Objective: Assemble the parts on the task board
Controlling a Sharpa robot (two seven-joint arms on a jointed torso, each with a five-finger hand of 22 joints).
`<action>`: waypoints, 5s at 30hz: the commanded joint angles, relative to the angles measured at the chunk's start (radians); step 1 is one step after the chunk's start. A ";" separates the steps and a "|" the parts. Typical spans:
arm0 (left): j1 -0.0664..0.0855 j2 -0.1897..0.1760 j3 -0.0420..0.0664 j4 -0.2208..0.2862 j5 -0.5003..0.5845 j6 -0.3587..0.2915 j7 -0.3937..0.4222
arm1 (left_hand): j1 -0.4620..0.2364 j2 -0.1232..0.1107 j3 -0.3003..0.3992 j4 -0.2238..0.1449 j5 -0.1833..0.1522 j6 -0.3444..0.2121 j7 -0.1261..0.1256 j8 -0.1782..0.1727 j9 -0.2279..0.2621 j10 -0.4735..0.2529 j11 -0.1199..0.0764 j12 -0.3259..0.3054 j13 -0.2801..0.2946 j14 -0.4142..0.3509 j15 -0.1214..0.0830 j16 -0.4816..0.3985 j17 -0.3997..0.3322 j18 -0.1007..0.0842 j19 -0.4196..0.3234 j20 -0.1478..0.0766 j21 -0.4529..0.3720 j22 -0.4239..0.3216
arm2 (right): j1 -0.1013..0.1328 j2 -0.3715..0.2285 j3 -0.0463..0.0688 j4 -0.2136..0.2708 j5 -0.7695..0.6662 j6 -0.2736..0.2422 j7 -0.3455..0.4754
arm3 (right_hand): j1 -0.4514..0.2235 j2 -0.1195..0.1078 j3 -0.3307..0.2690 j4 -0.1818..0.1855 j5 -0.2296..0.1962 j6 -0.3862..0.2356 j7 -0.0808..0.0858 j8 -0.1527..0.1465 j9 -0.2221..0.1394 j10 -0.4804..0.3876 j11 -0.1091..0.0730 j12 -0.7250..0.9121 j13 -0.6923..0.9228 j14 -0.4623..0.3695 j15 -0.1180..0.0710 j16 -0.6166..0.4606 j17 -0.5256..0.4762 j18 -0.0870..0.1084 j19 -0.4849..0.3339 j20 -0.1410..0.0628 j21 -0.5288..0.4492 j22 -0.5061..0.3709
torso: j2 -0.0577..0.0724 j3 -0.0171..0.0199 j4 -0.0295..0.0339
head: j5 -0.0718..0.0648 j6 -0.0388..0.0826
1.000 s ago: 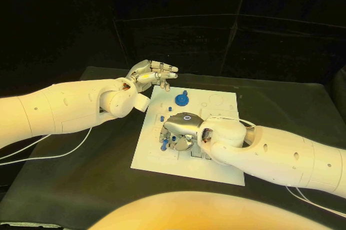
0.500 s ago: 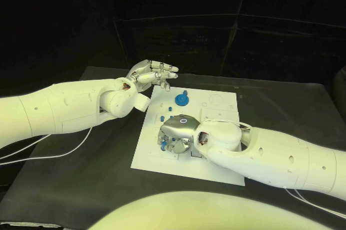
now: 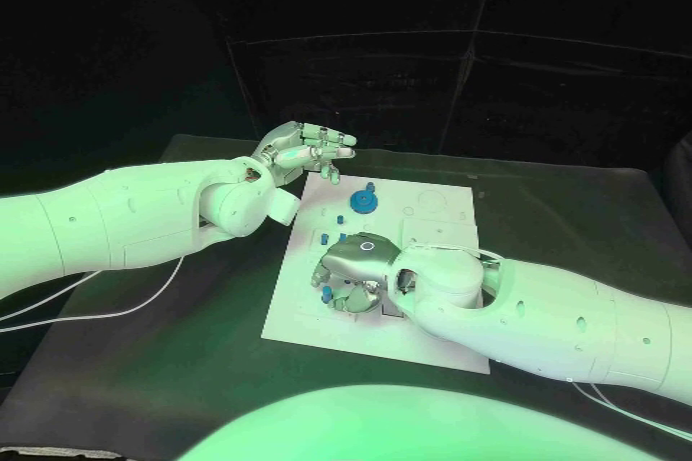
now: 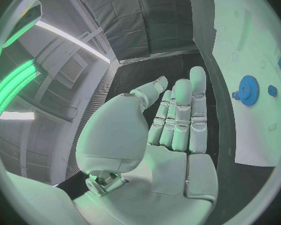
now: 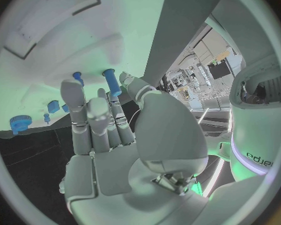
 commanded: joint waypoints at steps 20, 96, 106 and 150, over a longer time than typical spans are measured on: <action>0.001 -0.012 0.000 0.000 0.004 0.013 -0.001 | 0.003 0.010 -0.008 -0.001 -0.002 -0.004 0.003 0.003 -0.001 -0.010 0.000 0.005 -0.001 -0.008 -0.002 -0.006 -0.003 0.013 -0.008 0.003 -0.007 -0.002 | 0.028 -0.453 0.006 0.241 0.448 -0.236 -0.106 | -0.031 0.048 -0.196 0.077 0.068 0.064 -0.053 0.074 0.027 0.318 -0.080 0.332 0.132 0.059 -0.063 0.142 0.164 -0.036 0.139 -0.052 0.153 0.275 | -0.012 -0.0021 -0.0231 | -0.078 0.028; -0.002 -0.019 -0.001 0.001 0.004 0.027 -0.009 | 0.003 0.010 -0.010 -0.002 -0.002 -0.005 0.003 0.004 -0.001 -0.012 0.000 0.007 -0.001 -0.010 -0.001 -0.006 -0.006 0.014 -0.009 0.004 -0.008 -0.003 | -0.052 -0.458 0.005 0.314 0.471 -0.295 -0.471 | -0.048 0.138 -0.557 0.342 0.353 0.003 -0.097 0.355 0.224 0.315 -0.114 1.035 1.036 0.071 -0.093 0.261 0.309 -0.059 0.183 -0.086 0.234 0.426 | -0.013 -0.0016 -0.0434 | -0.093 0.025; -0.002 -0.021 -0.001 0.004 0.004 0.026 -0.009 | 0.003 0.010 -0.010 -0.002 -0.002 -0.005 0.003 0.004 -0.001 -0.012 0.000 0.007 -0.001 -0.010 -0.001 -0.006 -0.006 0.014 -0.009 0.004 -0.008 -0.003 | -0.052 -0.430 0.005 0.315 0.469 -0.290 -0.476 | -0.052 0.144 -0.560 0.344 0.356 0.014 -0.101 0.360 0.227 0.320 -0.118 1.037 1.040 0.071 -0.095 0.260 0.308 -0.059 0.184 -0.087 0.235 0.429 | -0.011 -0.0011 -0.0450 | -0.087 0.023; -0.002 -0.018 0.000 0.004 0.004 0.033 -0.018 | 0.004 0.011 -0.012 -0.003 -0.002 -0.006 0.004 0.004 -0.001 -0.014 0.001 0.009 -0.002 -0.012 -0.001 -0.006 -0.008 0.014 -0.009 0.004 -0.010 -0.004 | -0.051 -0.300 0.005 0.230 0.520 -0.257 -0.510 | -0.287 0.134 -0.648 0.354 -0.055 0.016 -0.104 0.358 0.258 0.298 -0.120 0.947 0.998 0.069 -0.096 0.257 0.308 -0.061 0.184 -0.090 0.237 0.440 | -0.012 0.0003 -0.0469 | -0.072 0.015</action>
